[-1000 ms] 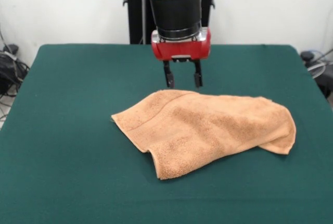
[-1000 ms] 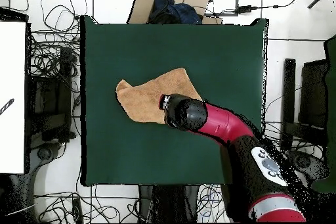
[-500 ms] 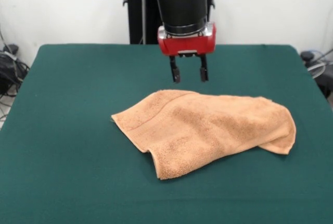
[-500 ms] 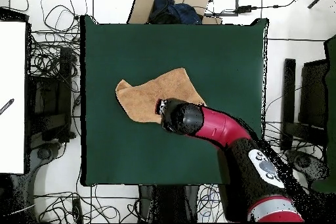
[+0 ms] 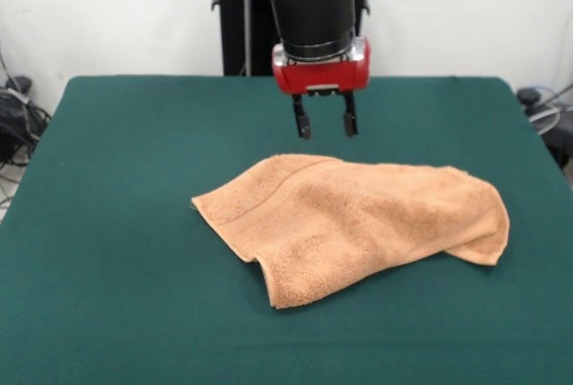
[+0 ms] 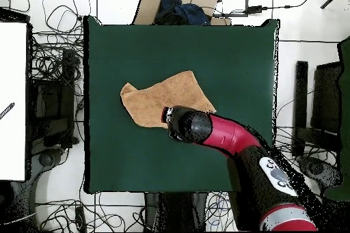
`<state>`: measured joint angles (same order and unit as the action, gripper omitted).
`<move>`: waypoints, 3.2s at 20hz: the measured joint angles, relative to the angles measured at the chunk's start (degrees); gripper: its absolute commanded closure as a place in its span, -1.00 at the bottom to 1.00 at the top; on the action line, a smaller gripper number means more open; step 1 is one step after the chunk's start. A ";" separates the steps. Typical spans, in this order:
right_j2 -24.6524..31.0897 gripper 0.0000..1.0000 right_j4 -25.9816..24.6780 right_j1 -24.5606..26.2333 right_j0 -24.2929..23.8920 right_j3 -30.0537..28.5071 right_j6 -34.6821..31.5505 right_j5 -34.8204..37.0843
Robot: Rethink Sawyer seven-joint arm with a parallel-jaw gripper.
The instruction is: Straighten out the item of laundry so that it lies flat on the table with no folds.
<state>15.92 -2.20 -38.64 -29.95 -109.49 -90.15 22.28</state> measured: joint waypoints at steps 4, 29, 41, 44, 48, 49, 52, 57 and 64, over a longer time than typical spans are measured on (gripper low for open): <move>0.36 -1.00 -0.64 0.55 -0.95 0.01 0.00 -0.51; 1.46 -1.00 -3.77 4.94 -2.23 -1.85 0.00 -5.33; 1.21 -1.00 -4.82 4.69 -0.79 -1.85 0.00 -5.32; 0.83 -1.00 -4.82 4.65 -0.49 -1.84 0.00 -5.34; -0.15 -1.00 -4.82 4.64 0.81 -1.85 0.00 -5.34; -0.36 -1.00 -4.82 4.62 1.05 -1.85 0.00 -5.34; -1.10 -1.00 -5.53 4.30 1.91 -1.85 0.00 -5.32; -1.25 -1.00 -6.91 3.25 2.42 -1.85 0.00 -5.26; -1.26 -1.00 -7.95 1.09 2.35 -1.86 0.00 -4.68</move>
<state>14.66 -10.15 -37.55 -27.60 -111.35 -90.15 17.60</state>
